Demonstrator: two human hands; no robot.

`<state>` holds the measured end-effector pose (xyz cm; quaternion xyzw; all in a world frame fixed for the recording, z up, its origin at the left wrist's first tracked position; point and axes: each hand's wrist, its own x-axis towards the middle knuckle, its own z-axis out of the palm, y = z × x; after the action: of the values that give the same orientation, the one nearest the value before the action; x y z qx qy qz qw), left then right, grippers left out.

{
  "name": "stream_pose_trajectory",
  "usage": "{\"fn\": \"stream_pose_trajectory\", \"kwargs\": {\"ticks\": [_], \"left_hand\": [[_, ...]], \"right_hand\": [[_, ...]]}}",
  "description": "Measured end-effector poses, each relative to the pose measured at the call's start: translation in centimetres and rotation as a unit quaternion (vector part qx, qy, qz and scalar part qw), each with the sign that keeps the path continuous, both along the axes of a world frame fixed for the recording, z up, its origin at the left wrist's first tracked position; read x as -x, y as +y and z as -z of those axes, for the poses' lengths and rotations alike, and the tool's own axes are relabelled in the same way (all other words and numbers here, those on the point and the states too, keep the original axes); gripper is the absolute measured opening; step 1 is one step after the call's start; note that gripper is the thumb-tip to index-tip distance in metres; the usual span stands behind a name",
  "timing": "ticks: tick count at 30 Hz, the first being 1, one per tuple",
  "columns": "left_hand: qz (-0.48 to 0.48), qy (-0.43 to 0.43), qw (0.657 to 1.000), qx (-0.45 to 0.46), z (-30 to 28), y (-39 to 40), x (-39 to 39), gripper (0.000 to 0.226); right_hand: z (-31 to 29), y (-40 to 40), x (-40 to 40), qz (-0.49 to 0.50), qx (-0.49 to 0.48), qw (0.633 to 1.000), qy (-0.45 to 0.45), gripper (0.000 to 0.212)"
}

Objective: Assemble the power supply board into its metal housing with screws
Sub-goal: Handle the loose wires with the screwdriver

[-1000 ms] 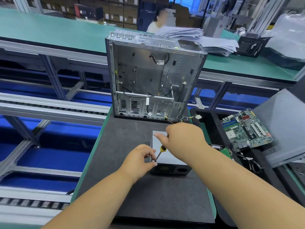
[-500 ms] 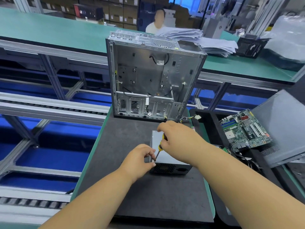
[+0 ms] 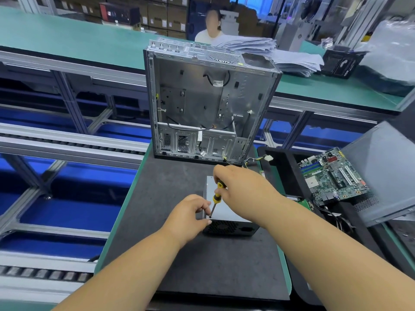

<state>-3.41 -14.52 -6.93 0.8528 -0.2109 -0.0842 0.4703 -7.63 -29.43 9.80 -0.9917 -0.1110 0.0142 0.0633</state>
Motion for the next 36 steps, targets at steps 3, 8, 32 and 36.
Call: {"fn": "stream_pose_trajectory", "kwargs": {"ticks": [3, 8, 32, 36], "left_hand": [[-0.003, 0.0, 1.0, 0.005, 0.2, 0.0, 0.1, 0.032], [-0.003, 0.006, 1.0, 0.001, 0.0, 0.0, 0.2, 0.031], [-0.091, 0.08, 0.989, 0.09, -0.5, -2.0, 0.6, 0.041], [-0.119, 0.064, 0.988, 0.069, -0.6, -2.2, 0.8, 0.044]], "right_hand": [[0.6, 0.0, -0.4, 0.041, 0.031, 0.999, -0.013, 0.031], [1.1, -0.1, -1.0, 0.091, 0.093, 0.991, -0.028, 0.035], [4.9, -10.7, 2.5, 0.399, -0.634, 0.66, 0.056, 0.017], [7.7, -13.3, 4.1, 0.391, -0.613, 0.684, 0.057, 0.012]]}}
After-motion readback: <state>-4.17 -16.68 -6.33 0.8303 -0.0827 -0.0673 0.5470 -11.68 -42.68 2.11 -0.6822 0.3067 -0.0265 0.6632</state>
